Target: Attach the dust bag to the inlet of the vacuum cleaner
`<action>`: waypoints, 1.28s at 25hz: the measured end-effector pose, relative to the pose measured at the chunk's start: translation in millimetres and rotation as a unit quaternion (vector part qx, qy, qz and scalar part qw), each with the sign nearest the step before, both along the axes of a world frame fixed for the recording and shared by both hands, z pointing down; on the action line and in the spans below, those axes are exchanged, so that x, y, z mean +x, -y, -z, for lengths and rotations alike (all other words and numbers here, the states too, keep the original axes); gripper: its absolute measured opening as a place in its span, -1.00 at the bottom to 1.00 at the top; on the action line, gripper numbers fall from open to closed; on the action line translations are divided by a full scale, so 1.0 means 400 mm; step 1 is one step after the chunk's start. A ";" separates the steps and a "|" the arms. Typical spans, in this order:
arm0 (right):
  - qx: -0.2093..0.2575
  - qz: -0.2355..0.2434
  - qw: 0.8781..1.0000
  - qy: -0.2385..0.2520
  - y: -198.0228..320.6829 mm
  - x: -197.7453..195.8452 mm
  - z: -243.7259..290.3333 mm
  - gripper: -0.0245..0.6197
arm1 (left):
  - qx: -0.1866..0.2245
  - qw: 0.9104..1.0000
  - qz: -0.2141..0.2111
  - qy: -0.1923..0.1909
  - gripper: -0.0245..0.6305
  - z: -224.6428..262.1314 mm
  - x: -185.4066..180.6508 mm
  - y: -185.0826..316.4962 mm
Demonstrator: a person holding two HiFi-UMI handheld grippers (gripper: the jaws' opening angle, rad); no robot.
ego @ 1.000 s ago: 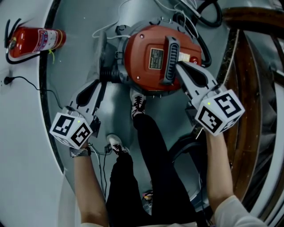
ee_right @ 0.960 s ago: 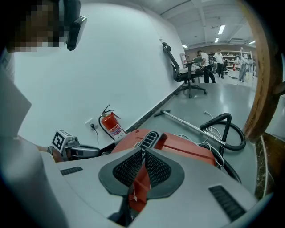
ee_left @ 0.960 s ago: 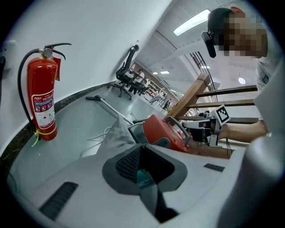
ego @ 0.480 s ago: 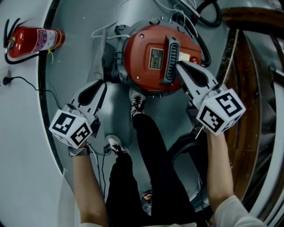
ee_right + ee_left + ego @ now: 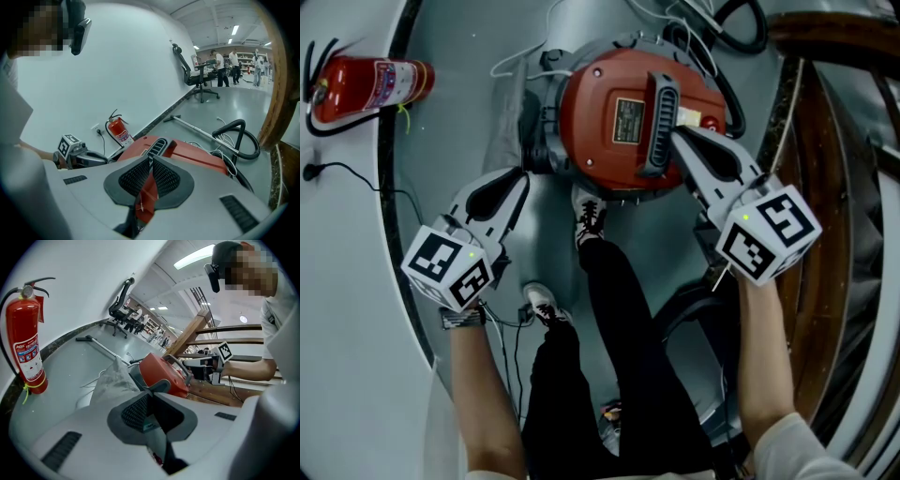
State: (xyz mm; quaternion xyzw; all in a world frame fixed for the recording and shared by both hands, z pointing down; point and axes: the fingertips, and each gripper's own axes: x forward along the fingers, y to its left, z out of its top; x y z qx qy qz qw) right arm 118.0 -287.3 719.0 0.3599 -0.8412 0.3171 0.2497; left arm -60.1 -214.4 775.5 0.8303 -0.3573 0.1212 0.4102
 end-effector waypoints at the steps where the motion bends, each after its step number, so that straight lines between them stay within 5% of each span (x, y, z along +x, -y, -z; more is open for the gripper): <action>1: 0.000 0.000 1.000 0.000 0.000 0.000 0.000 -0.82 | 0.000 1.000 -0.004 0.000 -0.83 0.000 0.002 -0.001; 13: 0.007 -0.005 1.000 -0.008 0.002 0.003 0.001 -0.82 | -0.009 0.998 -0.054 -0.014 -0.82 -0.004 0.043 -0.021; 20: 0.002 0.001 1.000 -0.006 0.004 0.003 -0.001 -0.82 | 0.001 1.000 -0.012 -0.002 -0.79 -0.007 0.039 -0.022; 32: 0.006 -0.006 1.000 -0.006 0.003 0.010 0.000 -0.83 | 0.023 0.994 0.081 0.074 -0.74 -0.023 0.020 -0.052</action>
